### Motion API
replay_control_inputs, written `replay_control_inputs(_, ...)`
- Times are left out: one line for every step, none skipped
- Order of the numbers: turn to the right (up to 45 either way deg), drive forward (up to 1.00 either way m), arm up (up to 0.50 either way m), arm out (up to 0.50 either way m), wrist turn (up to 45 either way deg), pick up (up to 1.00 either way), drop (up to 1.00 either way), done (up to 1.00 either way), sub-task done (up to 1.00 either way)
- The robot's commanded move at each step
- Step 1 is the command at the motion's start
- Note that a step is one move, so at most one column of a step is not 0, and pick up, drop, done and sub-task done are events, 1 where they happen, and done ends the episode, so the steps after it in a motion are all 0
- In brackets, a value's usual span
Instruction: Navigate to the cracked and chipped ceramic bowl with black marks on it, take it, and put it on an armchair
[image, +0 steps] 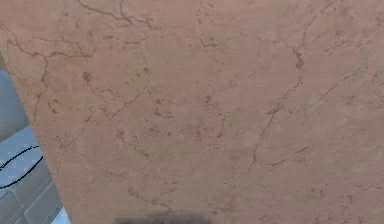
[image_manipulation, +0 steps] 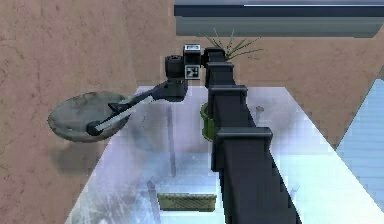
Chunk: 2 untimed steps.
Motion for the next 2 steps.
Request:
replay_control_inputs(0.0, 0.00, 0.00, 0.00, -45.0, 0.00, 0.00, 0.00, 0.00)
replay_control_inputs(0.0, 0.00, 0.00, 0.00, -3.0, 0.00, 0.00, 0.00, 0.00)
